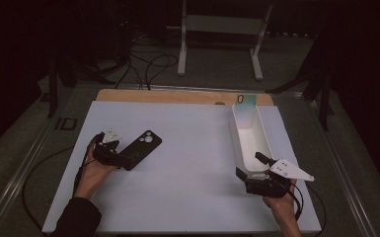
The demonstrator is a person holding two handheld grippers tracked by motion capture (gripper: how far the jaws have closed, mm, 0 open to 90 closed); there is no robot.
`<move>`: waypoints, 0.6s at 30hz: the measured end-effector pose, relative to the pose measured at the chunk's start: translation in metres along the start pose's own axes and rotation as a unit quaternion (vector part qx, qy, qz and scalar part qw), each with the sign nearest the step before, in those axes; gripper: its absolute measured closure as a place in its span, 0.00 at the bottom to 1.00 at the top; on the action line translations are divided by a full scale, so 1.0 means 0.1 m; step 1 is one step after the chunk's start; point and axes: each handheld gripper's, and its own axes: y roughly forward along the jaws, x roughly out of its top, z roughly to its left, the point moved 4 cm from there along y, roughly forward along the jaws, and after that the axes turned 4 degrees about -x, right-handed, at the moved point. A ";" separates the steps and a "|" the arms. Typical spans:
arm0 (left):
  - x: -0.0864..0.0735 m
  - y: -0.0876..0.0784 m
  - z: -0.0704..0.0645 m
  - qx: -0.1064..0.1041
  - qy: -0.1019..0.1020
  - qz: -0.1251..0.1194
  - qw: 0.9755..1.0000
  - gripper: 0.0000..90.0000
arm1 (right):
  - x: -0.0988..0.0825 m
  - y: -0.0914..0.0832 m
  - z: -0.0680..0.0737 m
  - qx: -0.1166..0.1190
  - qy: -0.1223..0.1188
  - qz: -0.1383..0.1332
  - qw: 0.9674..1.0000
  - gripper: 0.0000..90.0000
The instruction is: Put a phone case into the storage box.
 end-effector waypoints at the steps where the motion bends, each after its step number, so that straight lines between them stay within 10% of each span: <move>1: 0.00 0.02 0.00 -0.001 -0.001 0.002 1.000 0.00 | 0.00 0.00 0.00 -0.001 0.000 0.000 1.000 0.10; 18: -0.09 0.27 0.01 -0.018 -0.007 0.098 0.995 0.04 | -0.02 0.01 0.00 0.001 0.004 0.005 1.000 0.10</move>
